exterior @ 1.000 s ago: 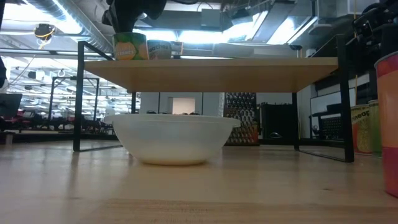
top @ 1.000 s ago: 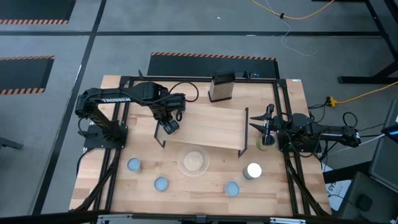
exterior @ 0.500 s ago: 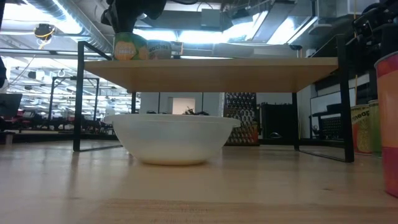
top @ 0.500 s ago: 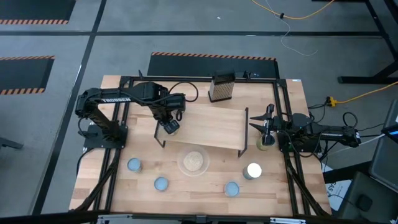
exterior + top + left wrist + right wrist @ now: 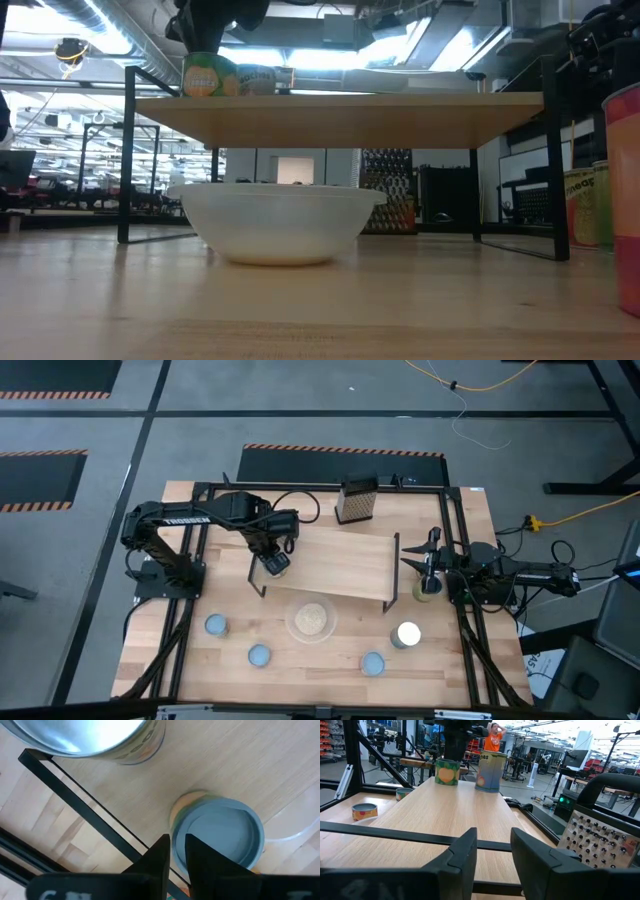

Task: Pick and place cans onto a shelf
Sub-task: Put the large canned pineapples on the shelf

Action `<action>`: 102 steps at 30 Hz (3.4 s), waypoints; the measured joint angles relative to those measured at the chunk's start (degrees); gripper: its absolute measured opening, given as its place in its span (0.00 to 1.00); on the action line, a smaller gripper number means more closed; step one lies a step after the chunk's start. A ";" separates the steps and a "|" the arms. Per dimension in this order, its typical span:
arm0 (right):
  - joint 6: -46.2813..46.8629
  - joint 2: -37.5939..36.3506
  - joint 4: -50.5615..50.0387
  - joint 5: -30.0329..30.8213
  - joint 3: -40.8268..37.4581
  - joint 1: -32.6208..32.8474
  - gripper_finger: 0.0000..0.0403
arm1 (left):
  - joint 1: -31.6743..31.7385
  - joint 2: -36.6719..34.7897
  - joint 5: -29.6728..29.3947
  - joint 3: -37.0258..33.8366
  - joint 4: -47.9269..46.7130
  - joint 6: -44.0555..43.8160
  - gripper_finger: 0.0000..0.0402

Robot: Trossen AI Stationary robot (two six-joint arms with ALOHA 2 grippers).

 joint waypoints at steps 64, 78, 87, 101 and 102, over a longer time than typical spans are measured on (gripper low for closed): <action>8.88 -0.13 19.41 6.02 0.06 0.00 0.31 | -14.56 -57.86 -12.20 -65.59 78.79 37.76 0.14; 11.87 -0.11 15.24 9.18 5.49 0.00 0.39 | -14.58 -57.86 -11.32 -65.59 80.11 37.86 0.14; 13.35 -0.11 4.90 11.88 14.72 0.00 0.56 | -14.58 -57.86 -11.32 -65.59 80.09 37.84 0.14; 22.21 10.06 -33.34 9.71 36.83 0.00 0.54 | -14.57 -57.86 -11.32 -65.59 80.11 37.81 0.14; 22.67 11.64 -35.84 9.16 38.13 0.00 0.54 | -14.57 -57.86 -11.32 -65.59 80.08 37.81 0.14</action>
